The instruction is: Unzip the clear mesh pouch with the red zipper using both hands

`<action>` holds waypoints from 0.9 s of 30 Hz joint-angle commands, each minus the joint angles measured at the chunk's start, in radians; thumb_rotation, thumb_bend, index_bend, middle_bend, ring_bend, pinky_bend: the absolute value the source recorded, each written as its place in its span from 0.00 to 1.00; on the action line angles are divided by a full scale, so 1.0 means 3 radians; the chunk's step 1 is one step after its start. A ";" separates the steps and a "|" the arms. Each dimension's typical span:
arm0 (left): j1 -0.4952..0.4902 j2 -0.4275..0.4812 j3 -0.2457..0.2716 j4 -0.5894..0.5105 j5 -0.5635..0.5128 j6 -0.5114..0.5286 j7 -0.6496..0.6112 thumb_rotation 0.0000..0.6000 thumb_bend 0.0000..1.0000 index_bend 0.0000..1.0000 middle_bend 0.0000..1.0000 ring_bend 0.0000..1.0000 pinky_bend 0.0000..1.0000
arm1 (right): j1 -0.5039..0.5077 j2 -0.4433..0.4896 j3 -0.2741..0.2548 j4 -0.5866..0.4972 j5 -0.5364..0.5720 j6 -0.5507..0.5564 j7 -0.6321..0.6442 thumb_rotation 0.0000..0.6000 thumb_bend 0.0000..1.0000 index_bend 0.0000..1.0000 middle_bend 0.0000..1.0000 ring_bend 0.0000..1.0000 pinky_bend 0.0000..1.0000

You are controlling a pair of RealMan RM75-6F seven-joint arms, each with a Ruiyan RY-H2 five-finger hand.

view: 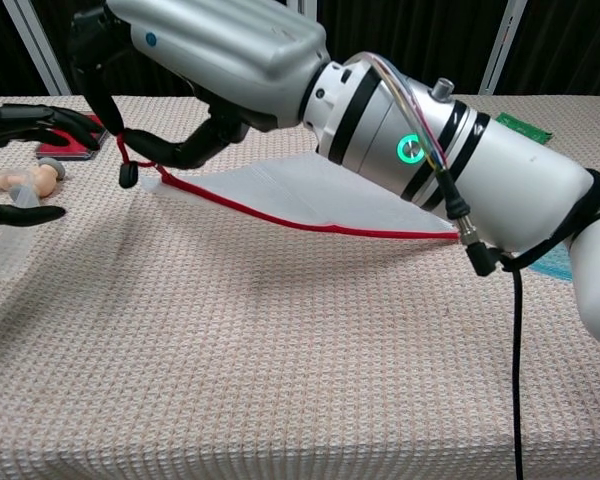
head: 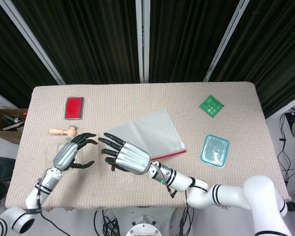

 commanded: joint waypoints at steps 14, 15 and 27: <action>-0.0364 -0.0337 0.0044 0.0066 0.0106 0.0091 -0.0427 1.00 0.25 0.37 0.14 0.09 0.14 | 0.0045 0.0015 0.0042 0.0068 0.0123 0.0058 0.0120 1.00 0.54 0.93 0.30 0.00 0.00; -0.0382 -0.0344 0.0049 0.0064 0.0107 0.0085 -0.0431 1.00 0.25 0.37 0.14 0.09 0.14 | 0.0048 0.0013 0.0043 0.0068 0.0127 0.0063 0.0134 1.00 0.54 0.93 0.30 0.00 0.00; -0.0523 -0.0438 0.0098 0.0024 0.0025 -0.0004 -0.0307 1.00 0.29 0.45 0.14 0.09 0.14 | 0.0075 -0.0012 0.0029 0.0104 0.0163 0.0091 0.0214 1.00 0.54 0.93 0.30 0.00 0.00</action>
